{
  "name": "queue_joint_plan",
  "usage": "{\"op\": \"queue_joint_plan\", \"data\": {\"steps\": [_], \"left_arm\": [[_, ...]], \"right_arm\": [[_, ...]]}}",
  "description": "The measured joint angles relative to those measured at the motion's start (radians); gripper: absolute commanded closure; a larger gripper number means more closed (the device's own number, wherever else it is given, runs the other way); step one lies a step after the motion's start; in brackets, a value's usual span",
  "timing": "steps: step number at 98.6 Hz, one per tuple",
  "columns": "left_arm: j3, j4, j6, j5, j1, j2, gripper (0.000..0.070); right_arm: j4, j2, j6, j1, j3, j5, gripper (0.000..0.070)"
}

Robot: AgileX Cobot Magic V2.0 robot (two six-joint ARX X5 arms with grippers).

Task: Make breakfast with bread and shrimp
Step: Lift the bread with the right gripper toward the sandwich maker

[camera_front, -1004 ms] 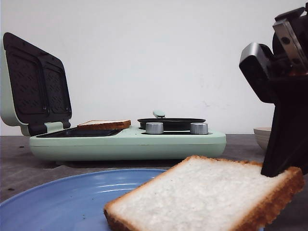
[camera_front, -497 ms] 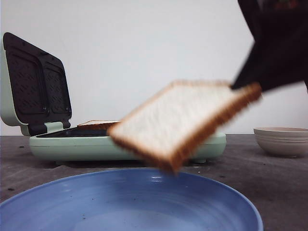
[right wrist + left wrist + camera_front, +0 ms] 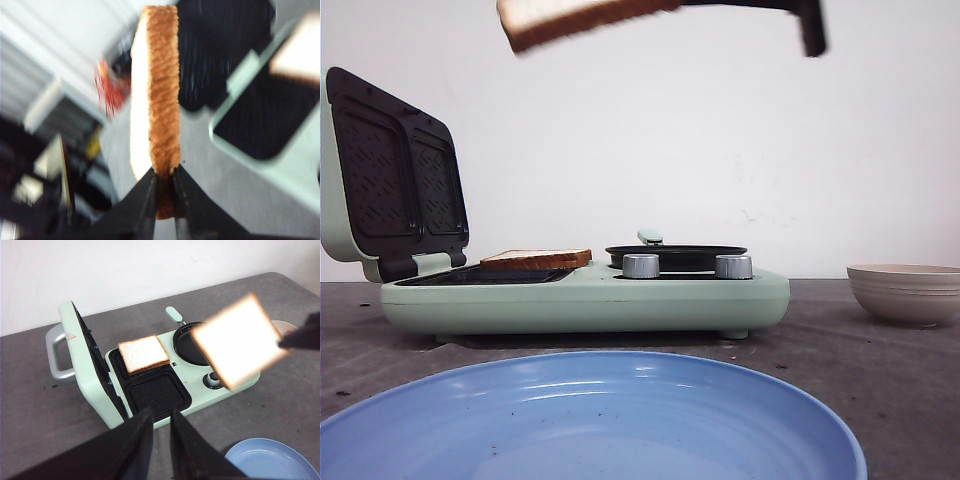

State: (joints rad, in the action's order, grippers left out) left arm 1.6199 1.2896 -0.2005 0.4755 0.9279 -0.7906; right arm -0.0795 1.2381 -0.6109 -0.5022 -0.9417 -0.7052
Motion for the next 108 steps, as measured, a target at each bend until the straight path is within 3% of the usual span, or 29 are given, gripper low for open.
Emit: {"op": "queue_joint_plan", "data": {"steps": [14, 31, 47, 60, 70, 95, 108], "left_arm": [[0.000, 0.000, 0.008, 0.000, 0.000, 0.000, 0.0688], [0.000, 0.000, 0.014, -0.002, 0.000, 0.000, 0.0688], [0.000, 0.000, 0.019, -0.004, 0.000, 0.000, 0.0688], [0.000, 0.002, 0.020, -0.004, 0.000, 0.000, 0.0688], [0.000, -0.003, 0.023, -0.004, 0.000, 0.000, 0.0688], [0.000, -0.020, 0.026, -0.004, 0.000, 0.000, 0.0688], [0.000, -0.019, 0.026, -0.004, 0.000, 0.000, 0.0688]], "right_arm": [[-0.162, 0.100, -0.140, -0.038, 0.000, 0.104, 0.0700], [-0.255, 0.242, -0.240, -0.088, -0.005, 0.149, 0.0700], [-0.254, 0.361, -0.273, -0.136, -0.059, 0.209, 0.0700], [-0.249, 0.430, -0.287, -0.161, -0.128, 0.210, 0.0700], [-0.213, 0.487, -0.288, -0.173, -0.192, 0.214, 0.0700], [-0.086, 0.544, -0.288, -0.184, -0.233, 0.325, 0.0700], [-0.060, 0.545, -0.288, -0.179, -0.233, 0.325, 0.0700]]}}
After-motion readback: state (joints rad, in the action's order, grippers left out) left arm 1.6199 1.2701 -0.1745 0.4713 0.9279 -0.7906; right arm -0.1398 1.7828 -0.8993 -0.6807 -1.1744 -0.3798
